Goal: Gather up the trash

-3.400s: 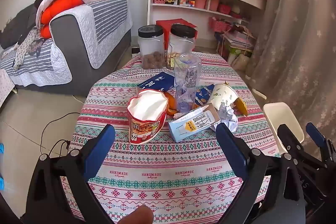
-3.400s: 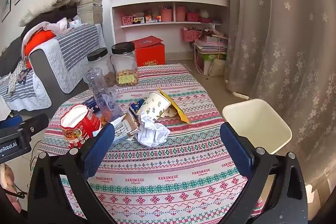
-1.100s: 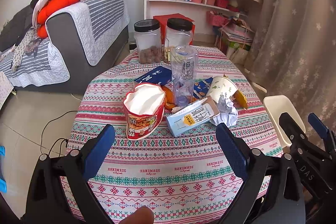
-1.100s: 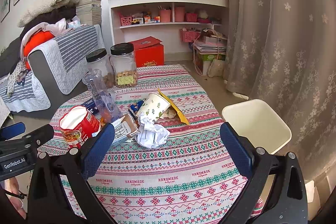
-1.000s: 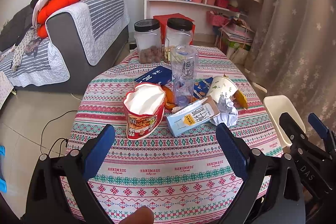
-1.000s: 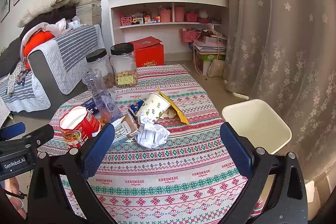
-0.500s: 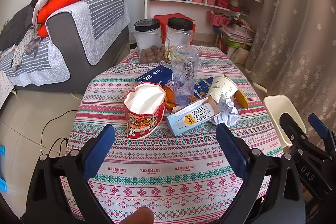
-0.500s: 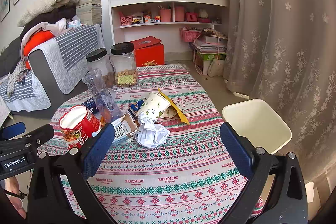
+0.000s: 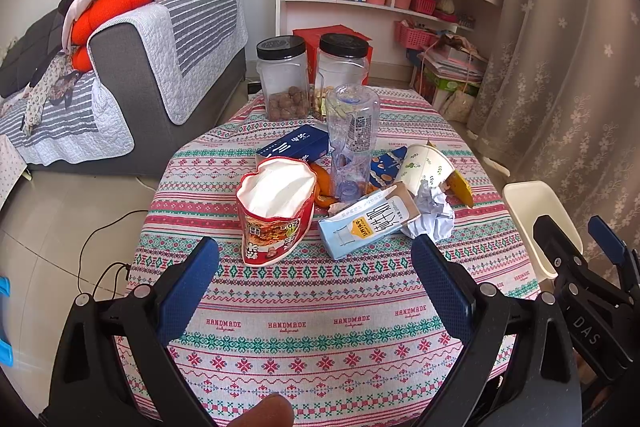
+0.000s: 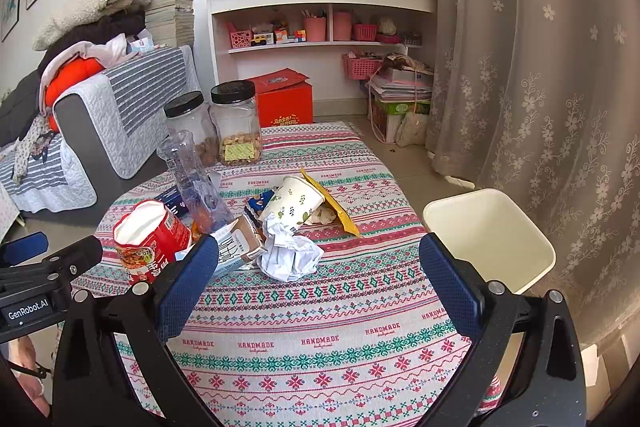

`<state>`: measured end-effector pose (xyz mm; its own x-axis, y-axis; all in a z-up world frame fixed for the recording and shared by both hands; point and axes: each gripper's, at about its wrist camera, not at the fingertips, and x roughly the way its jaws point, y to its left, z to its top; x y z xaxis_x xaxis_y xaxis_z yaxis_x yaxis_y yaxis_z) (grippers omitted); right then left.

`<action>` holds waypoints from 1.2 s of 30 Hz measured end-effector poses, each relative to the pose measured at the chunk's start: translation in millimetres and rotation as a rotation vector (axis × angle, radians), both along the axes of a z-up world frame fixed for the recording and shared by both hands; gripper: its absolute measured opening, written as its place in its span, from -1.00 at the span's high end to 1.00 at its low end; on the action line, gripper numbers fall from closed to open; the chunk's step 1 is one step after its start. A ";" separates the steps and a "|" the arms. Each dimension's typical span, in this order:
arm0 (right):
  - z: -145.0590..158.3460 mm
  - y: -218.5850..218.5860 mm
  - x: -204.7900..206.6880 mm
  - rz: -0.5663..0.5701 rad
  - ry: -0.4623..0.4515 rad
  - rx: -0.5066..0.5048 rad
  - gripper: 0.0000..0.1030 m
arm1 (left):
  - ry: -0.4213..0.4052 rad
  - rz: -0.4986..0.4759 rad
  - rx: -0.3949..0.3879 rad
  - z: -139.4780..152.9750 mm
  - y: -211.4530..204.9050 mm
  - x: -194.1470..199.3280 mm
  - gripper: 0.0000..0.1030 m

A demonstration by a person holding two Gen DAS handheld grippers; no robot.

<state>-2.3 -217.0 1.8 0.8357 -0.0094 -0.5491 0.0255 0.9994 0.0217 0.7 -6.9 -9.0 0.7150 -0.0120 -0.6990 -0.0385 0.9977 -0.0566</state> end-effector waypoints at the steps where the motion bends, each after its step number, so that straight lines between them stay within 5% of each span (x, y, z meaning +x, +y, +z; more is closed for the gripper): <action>1: 0.0 0.0 0.0 0.000 0.001 0.000 -0.87 | 0.000 0.000 0.000 0.0 0.0 0.0 -0.82; 10: -1.9 -1.1 0.9 0.009 0.032 0.019 -0.87 | -0.003 0.005 -0.016 3.5 5.2 1.3 -0.82; 19: 22.4 -17.7 21.6 0.053 0.052 0.018 -0.87 | -0.090 0.067 -0.265 49.1 85.1 24.3 -0.87; 22: 32.9 -25.3 40.0 0.069 0.036 0.021 -0.87 | -0.048 -0.003 -0.231 57.8 86.7 47.6 -0.87; 25: 24.6 -24.8 61.0 0.144 0.098 0.034 -0.87 | 0.057 -0.067 -0.185 45.4 76.8 68.3 -0.87; 29: -5.2 -23.2 87.1 0.172 0.264 0.087 -0.87 | 0.129 -0.080 -0.230 8.6 63.8 80.5 -0.87; 32: -11.1 -18.0 92.5 0.135 0.266 0.039 -0.87 | 0.188 -0.090 -0.234 -13.5 51.0 90.4 -0.87; 36: -7.1 -13.3 95.1 0.082 0.208 -0.088 -0.87 | 0.167 -0.100 -0.214 -11.7 36.1 103.6 -0.87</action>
